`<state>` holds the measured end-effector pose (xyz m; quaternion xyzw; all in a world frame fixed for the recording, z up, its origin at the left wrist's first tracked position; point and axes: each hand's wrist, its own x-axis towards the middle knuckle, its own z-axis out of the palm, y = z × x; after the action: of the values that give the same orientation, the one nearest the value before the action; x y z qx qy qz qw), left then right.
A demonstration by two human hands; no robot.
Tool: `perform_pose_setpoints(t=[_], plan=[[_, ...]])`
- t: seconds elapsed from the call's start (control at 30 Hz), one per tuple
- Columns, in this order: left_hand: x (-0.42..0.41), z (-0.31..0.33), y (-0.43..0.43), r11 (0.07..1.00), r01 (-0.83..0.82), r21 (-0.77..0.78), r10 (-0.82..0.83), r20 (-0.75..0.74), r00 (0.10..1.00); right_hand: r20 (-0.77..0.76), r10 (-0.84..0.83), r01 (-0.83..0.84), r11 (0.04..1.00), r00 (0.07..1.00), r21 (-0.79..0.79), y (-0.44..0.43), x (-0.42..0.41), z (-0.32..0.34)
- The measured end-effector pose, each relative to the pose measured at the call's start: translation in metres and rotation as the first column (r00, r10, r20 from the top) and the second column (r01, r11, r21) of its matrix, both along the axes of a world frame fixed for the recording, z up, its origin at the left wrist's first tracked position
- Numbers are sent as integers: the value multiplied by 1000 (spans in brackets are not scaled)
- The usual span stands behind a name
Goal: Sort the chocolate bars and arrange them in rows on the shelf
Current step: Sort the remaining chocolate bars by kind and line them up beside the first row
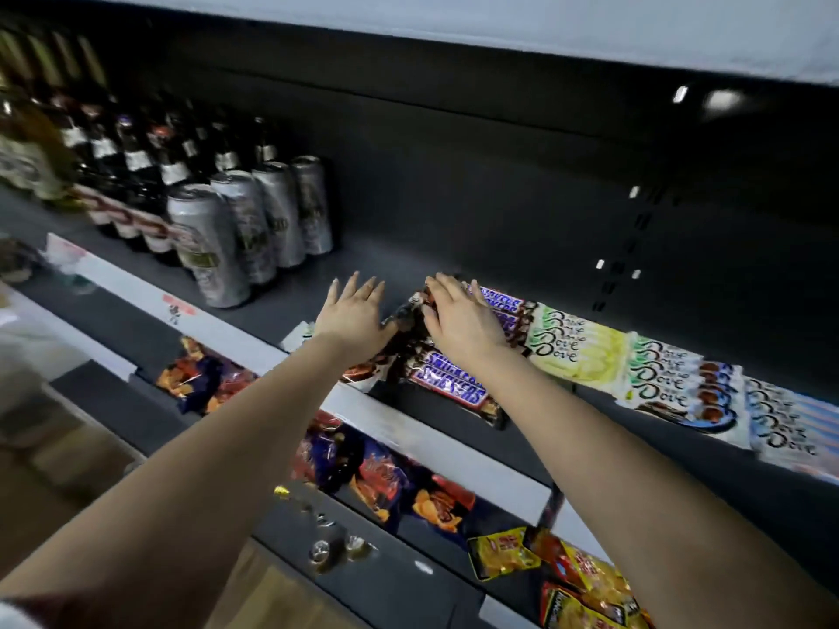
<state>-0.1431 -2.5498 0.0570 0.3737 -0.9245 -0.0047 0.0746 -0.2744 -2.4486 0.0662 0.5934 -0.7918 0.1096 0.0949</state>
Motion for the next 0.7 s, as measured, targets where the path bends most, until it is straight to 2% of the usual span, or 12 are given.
perform_pose_setpoints(t=[0.17, 0.33, 0.47, 0.6, 0.7], plan=[[46, -5, -35, 997, -4, 72, 1, 39, 999, 18, 79, -79, 997, 997, 24, -42, 36, -11], [77, -16, -54, 984, 58, 166, -73, 89, 993, 57, 213, -216, 975, 975, 47, -60, 72, -23], [85, -23, -50, 962, 77, 263, -82, 8, 997, 132, 256, -277, 944, 958, 178, -57, 90, -33], [90, -23, -45, 953, 141, 270, -114, -114, 987, 133, 257, -279, 941, 957, 191, -52, 89, -32], [93, -21, -42, 958, 140, 250, -104, -150, 983, 149, 247, -273, 944, 957, 187, -51, 88, -31]])
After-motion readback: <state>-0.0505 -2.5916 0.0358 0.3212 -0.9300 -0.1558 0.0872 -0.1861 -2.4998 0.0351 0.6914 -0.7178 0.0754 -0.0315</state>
